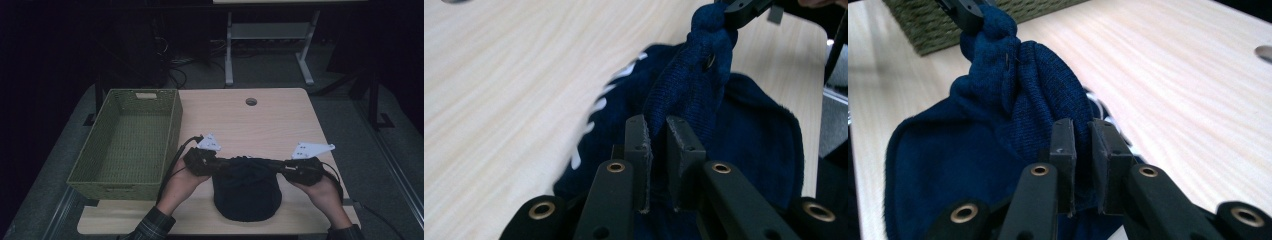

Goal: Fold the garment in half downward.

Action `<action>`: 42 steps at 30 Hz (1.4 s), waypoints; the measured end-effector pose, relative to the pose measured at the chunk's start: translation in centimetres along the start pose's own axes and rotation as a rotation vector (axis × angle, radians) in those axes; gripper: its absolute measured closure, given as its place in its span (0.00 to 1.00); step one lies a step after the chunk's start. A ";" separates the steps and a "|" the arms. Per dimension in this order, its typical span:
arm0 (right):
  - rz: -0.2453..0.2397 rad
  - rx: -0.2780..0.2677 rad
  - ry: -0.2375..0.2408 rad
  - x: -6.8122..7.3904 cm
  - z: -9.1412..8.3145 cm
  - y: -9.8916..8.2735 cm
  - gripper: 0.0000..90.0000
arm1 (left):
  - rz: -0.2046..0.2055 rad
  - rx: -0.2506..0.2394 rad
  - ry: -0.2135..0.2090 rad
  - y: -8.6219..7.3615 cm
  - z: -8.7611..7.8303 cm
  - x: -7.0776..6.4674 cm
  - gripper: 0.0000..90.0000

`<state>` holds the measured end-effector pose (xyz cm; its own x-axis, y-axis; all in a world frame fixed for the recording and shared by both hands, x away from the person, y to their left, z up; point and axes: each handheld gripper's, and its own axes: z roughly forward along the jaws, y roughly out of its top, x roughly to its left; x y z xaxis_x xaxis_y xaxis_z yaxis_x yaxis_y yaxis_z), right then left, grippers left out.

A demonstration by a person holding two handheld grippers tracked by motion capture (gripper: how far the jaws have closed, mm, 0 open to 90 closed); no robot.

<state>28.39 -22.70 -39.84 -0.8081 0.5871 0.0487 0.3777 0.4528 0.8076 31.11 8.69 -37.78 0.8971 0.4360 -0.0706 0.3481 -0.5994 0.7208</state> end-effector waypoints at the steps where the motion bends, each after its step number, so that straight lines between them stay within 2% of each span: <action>1: 0.000 0.001 0.004 0.2 0.0 -0.2 0.89 | 0.008 0.012 0.004 -0.1 0.1 -0.1 0.90; 6: 0.005 0.019 0.026 1.3 0.2 -1.5 0.89 | 0.012 0.042 -0.002 -0.7 0.6 -0.6 0.90; 12: 0.011 0.034 0.043 2.0 0.2 -3.0 0.88 | -0.007 0.054 -0.043 -1.8 1.2 -1.8 0.89; 18: 0.007 0.051 0.055 2.4 0.3 -4.0 0.87 | -0.008 0.081 -0.083 -3.0 1.6 -3.0 0.88; 23: 0.000 0.074 0.071 3.2 0.3 -4.7 0.87 | -0.033 0.093 -0.115 -4.1 2.3 -3.7 0.88; 25: 0.002 0.083 0.076 3.5 0.4 -5.0 0.87 | -0.022 0.106 -0.115 -4.3 2.4 -3.8 0.88; 28: 0.001 0.099 0.090 3.9 0.6 -5.4 0.87 | -0.034 0.111 -0.127 -4.5 2.6 -4.0 0.88; 33: 0.004 0.107 0.111 4.3 0.6 -6.0 0.85 | -0.028 0.128 -0.153 -5.1 2.9 -4.8 0.86; 35: 0.003 0.110 0.118 4.5 0.6 -6.2 0.83 | -0.022 0.131 -0.160 -5.1 2.7 -5.1 0.84; 37: 0.000 0.106 0.115 4.5 0.3 -6.2 0.80 | -0.018 0.112 -0.162 -4.9 2.2 -5.2 0.80; 42: 0.007 0.076 0.082 4.0 -0.9 -5.8 0.76 | -0.024 0.063 -0.159 -4.1 0.2 -4.9 0.76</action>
<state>22.52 -23.59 -43.76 -0.8386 0.5346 0.1047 0.4140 0.5006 0.7603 25.40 8.84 -40.53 0.9182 0.3425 -0.1990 0.3822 -0.6334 0.6729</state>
